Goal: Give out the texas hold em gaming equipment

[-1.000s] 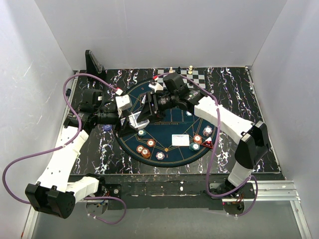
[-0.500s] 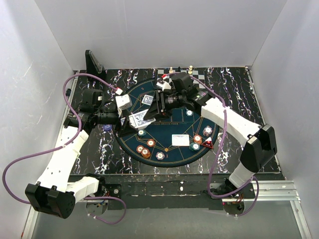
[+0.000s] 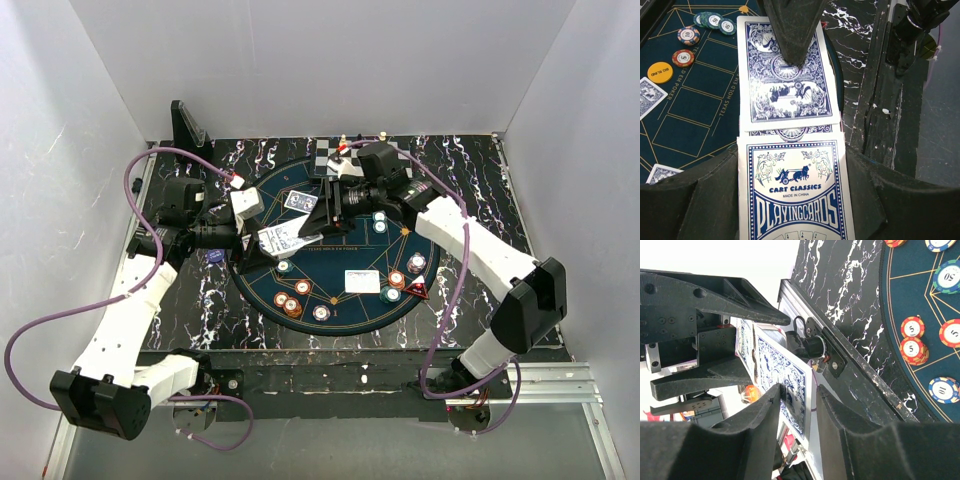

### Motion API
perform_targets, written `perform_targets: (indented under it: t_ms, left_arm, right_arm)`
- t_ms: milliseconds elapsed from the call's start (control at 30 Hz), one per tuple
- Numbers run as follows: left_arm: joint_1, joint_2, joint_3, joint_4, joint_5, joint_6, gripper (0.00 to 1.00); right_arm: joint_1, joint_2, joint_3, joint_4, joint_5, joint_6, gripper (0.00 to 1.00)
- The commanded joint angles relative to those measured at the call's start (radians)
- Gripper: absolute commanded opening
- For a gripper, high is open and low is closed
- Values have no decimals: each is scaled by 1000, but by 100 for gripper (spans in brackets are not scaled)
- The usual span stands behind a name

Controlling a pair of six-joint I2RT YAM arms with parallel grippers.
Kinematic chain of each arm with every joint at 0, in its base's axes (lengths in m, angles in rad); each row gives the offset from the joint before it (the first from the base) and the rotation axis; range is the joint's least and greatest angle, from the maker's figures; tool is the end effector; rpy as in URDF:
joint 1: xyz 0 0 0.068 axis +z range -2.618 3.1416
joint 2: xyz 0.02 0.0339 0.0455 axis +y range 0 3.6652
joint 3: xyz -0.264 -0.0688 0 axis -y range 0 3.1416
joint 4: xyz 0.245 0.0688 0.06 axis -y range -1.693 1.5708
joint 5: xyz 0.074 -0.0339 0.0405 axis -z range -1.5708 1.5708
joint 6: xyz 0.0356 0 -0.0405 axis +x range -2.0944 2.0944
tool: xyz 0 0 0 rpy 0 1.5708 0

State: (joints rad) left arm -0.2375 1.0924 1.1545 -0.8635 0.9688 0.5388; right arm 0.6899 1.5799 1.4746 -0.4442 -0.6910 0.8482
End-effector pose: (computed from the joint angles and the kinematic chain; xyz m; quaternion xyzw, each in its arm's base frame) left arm 0.1921 -0.0767 0.3553 0.4722 0.6931 -0.3769 0.3931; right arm 0.2623 0.2459 0.3584 -0.1001 0.8314 0.5321 0.1250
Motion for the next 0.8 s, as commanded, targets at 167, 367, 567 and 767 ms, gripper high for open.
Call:
perform_targets:
  t_ms: [167,367,567,767]
  left_arm:
    - [4,-52,-6,58,47,-26,0]
    - [4,-54,-15,63,48,-30,0]
    - [3,-65,-38,64,48,-34,0]
    - [4,-68,-50,66,44,-34,0]
  right_arm:
    - [-36,-75,18,-57,7,-38,35]
    - [-55,-89,27,-54,-18,-23,30]
    - [-87,-123,-3,1,-86,38,28]
    - [-130,-159,-20,81,-140,83,24]
